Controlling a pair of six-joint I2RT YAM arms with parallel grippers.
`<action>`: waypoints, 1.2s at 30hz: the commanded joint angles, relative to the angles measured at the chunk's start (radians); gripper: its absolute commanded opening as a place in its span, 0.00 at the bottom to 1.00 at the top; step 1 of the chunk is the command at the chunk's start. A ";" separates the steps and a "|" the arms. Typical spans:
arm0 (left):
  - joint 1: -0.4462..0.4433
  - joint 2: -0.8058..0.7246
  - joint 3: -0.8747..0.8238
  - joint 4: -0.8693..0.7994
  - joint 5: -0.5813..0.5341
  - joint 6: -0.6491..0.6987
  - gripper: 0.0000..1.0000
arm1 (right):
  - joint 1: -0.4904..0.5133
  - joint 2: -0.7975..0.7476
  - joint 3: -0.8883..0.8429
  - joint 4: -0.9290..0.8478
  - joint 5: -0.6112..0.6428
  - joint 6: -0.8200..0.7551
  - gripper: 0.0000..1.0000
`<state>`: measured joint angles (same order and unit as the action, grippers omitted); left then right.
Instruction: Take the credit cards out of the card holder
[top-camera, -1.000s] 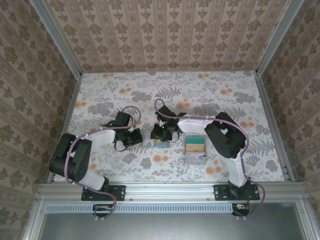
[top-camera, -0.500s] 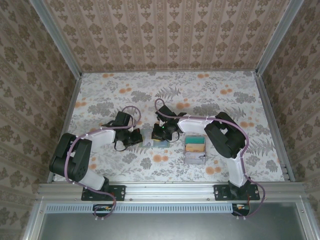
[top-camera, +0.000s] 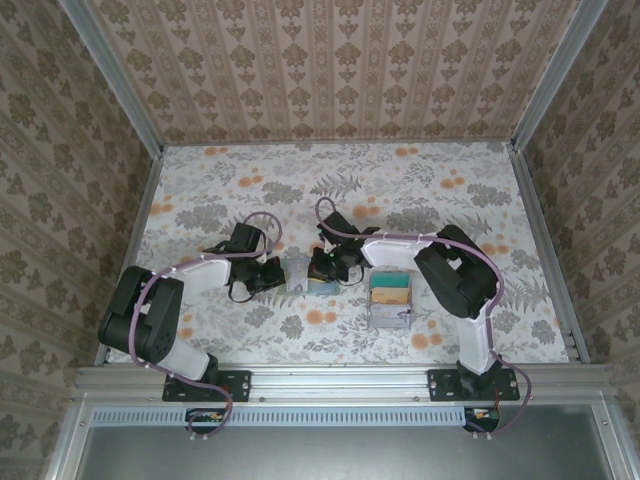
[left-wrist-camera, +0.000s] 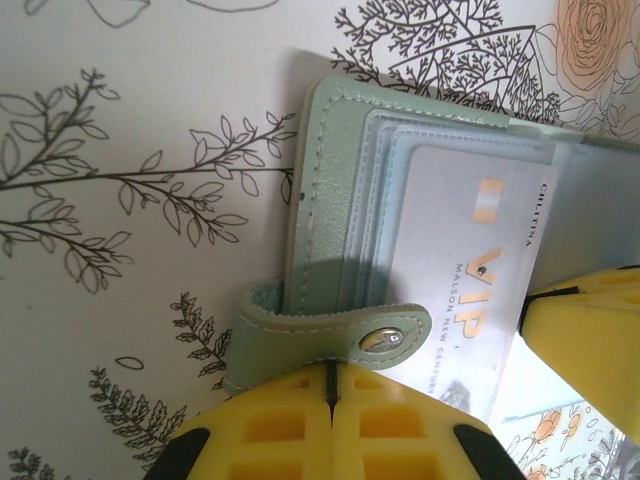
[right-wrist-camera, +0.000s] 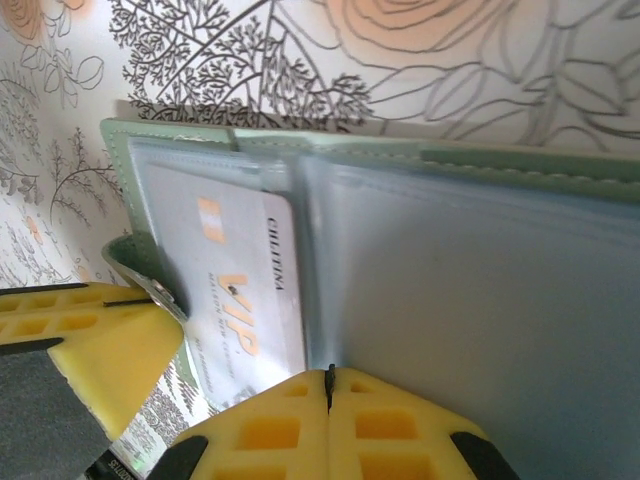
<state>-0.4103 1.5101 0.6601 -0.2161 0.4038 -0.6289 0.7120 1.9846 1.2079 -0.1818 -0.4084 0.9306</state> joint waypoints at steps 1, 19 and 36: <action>0.007 0.018 -0.004 -0.056 -0.031 0.005 0.00 | -0.006 -0.047 -0.015 0.000 0.005 -0.010 0.00; 0.007 0.024 -0.007 -0.022 0.010 0.001 0.00 | 0.026 -0.002 0.034 0.033 -0.023 0.001 0.25; 0.007 0.027 -0.004 -0.028 0.006 0.003 0.00 | 0.028 0.016 0.037 -0.015 0.000 -0.018 0.23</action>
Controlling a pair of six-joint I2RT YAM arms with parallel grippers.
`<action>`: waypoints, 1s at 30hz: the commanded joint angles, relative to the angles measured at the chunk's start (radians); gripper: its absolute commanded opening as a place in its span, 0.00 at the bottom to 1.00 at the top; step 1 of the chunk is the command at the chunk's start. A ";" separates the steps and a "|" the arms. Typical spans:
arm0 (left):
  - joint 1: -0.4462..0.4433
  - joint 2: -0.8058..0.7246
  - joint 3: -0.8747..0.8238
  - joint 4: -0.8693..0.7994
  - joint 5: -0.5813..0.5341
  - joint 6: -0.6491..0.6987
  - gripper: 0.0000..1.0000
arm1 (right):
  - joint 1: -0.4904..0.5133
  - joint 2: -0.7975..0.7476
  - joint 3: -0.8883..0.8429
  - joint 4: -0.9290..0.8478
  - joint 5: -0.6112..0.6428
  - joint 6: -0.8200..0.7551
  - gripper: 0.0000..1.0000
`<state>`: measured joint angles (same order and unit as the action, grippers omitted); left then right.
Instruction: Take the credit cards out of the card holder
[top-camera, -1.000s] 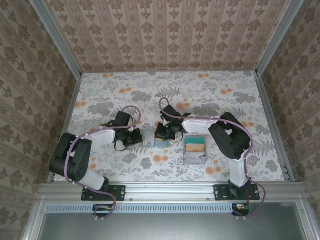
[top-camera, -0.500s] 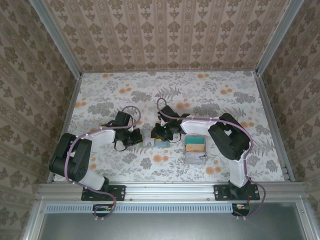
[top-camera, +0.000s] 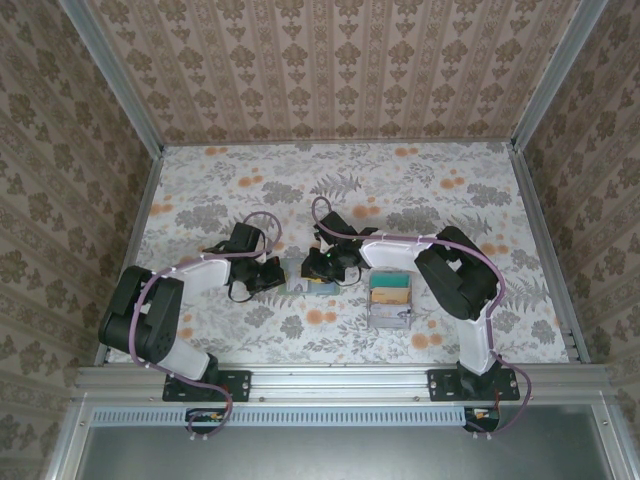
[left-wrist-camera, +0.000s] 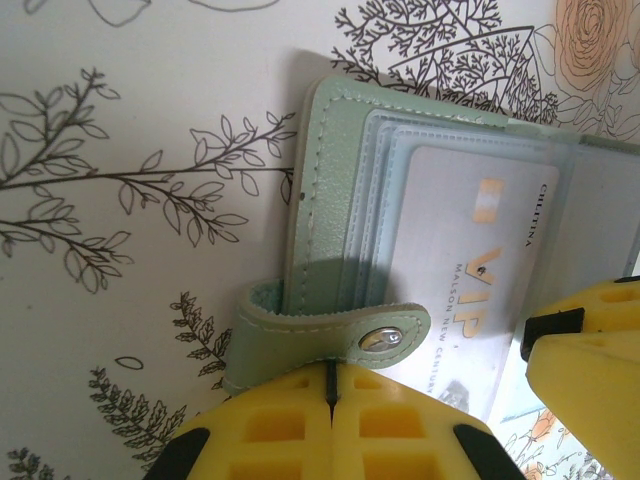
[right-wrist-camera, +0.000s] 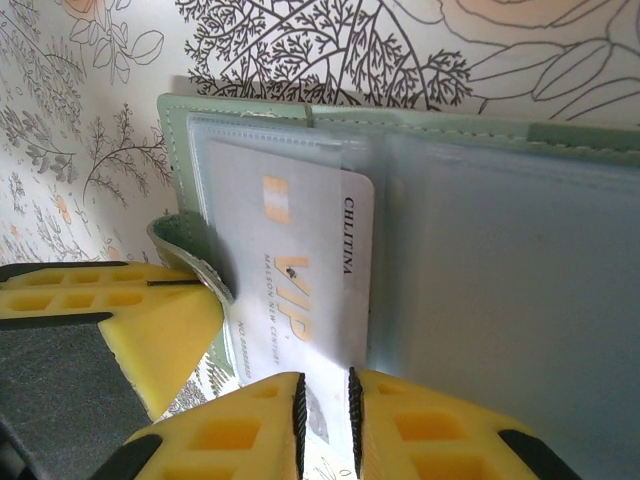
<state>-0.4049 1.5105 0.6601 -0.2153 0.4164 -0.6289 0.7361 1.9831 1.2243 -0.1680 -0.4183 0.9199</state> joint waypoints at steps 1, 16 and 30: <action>0.001 0.027 -0.004 -0.028 -0.006 0.003 0.00 | 0.006 0.022 0.021 -0.023 0.006 -0.005 0.23; 0.002 0.027 -0.003 -0.032 -0.008 0.003 0.00 | 0.009 0.005 0.017 -0.094 0.076 -0.010 0.23; 0.001 0.027 -0.002 -0.039 -0.014 0.005 0.00 | 0.007 -0.012 0.015 -0.117 0.074 -0.022 0.24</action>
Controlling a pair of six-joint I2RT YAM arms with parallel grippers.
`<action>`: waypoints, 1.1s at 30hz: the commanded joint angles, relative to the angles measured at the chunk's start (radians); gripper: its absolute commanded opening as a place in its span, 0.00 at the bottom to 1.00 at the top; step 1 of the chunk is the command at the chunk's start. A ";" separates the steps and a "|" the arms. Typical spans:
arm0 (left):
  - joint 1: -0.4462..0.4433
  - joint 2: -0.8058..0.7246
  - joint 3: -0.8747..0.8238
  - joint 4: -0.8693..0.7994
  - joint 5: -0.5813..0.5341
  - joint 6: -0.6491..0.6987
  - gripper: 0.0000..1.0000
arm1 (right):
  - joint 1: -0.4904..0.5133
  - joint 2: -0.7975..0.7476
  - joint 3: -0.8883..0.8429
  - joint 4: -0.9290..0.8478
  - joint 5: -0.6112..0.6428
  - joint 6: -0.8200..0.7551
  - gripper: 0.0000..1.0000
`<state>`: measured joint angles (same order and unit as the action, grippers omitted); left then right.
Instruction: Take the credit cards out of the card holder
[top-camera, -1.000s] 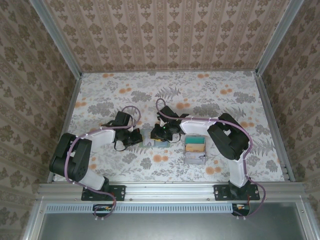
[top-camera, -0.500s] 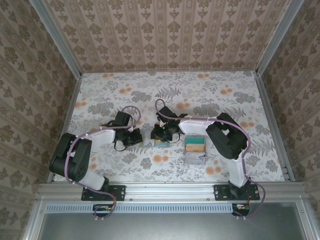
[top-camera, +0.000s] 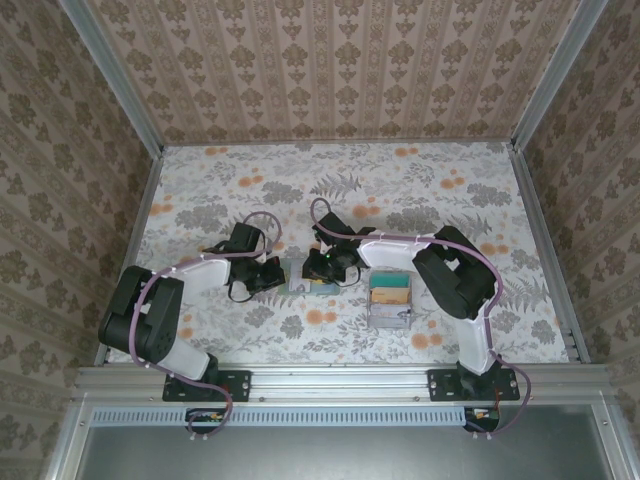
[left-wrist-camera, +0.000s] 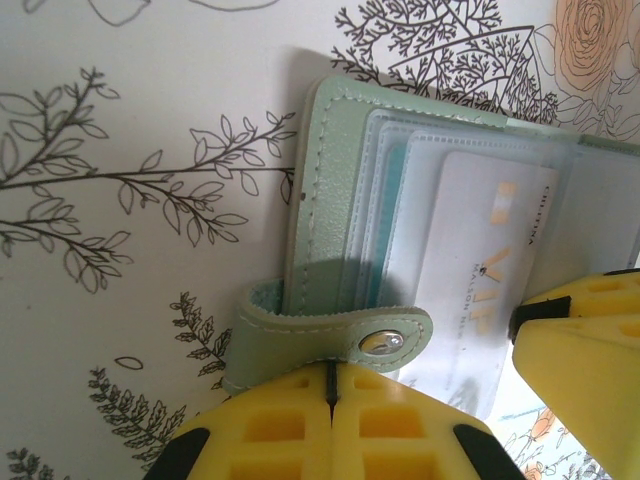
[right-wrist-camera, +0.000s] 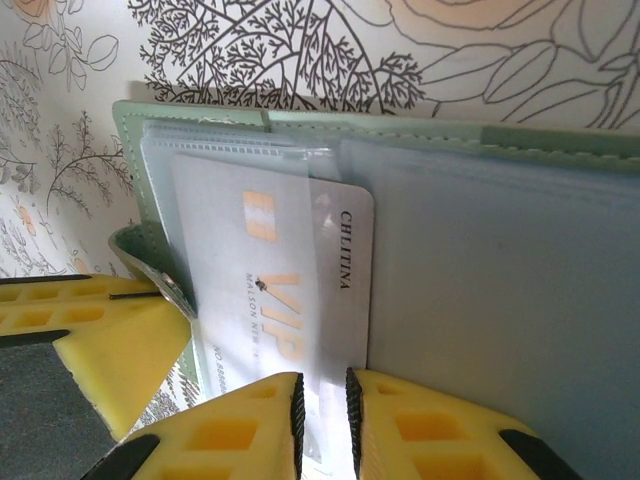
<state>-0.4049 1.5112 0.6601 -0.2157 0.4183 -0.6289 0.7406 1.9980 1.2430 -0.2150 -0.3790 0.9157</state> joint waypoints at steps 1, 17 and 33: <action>0.003 0.024 -0.002 -0.040 -0.016 0.005 0.00 | 0.002 -0.026 -0.008 -0.073 0.038 -0.017 0.24; 0.000 0.020 -0.007 -0.037 -0.015 0.005 0.00 | -0.005 -0.060 -0.011 -0.060 0.026 -0.028 0.26; 0.000 0.027 -0.006 -0.035 -0.012 0.006 0.00 | 0.004 0.014 0.018 -0.045 -0.008 -0.016 0.26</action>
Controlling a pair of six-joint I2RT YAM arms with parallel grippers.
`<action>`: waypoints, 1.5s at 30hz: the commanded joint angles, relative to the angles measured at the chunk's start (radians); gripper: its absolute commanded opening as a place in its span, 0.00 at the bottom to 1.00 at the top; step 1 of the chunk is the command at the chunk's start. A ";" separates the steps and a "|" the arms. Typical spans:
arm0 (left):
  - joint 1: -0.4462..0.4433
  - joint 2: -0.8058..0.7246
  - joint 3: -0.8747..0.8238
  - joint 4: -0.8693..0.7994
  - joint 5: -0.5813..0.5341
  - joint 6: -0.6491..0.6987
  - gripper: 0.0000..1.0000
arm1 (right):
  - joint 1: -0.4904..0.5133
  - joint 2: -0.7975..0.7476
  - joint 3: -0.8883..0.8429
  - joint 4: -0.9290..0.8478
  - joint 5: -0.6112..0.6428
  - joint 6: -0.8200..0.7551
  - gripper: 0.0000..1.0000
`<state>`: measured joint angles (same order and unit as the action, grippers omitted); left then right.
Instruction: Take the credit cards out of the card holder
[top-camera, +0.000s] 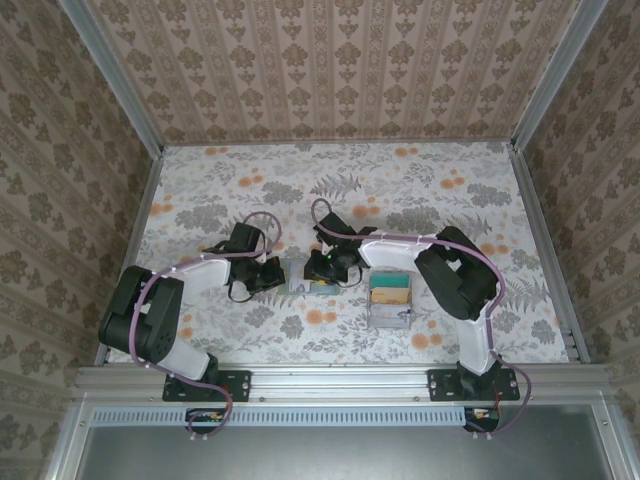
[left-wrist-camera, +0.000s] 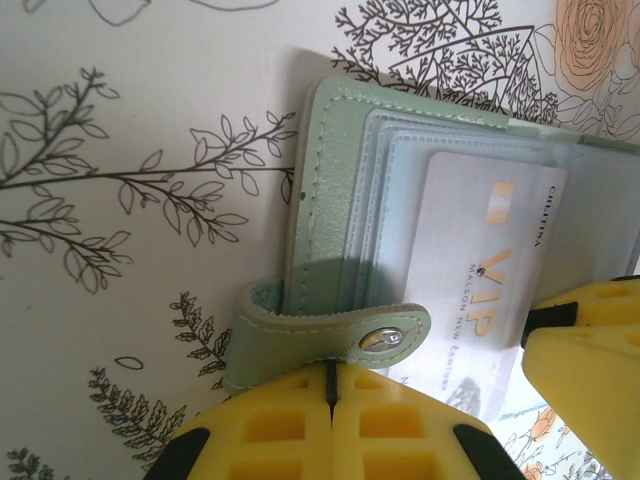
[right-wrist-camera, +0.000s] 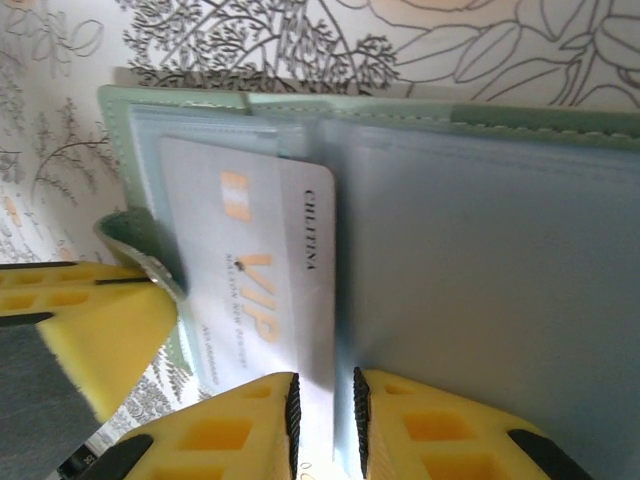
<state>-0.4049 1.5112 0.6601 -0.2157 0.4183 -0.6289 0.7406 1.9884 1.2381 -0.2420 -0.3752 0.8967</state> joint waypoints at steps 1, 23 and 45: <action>0.000 0.027 -0.006 -0.037 -0.012 0.006 0.00 | 0.004 0.027 0.024 -0.024 -0.008 0.001 0.26; -0.004 0.031 -0.004 -0.034 -0.009 0.006 0.00 | 0.008 0.031 0.018 0.031 -0.041 0.007 0.06; 0.001 0.026 -0.002 -0.050 -0.023 0.011 0.00 | -0.045 -0.078 -0.055 -0.023 -0.013 -0.041 0.00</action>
<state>-0.4049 1.5127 0.6601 -0.2157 0.4187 -0.6285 0.7029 1.9522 1.2003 -0.2214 -0.4046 0.8803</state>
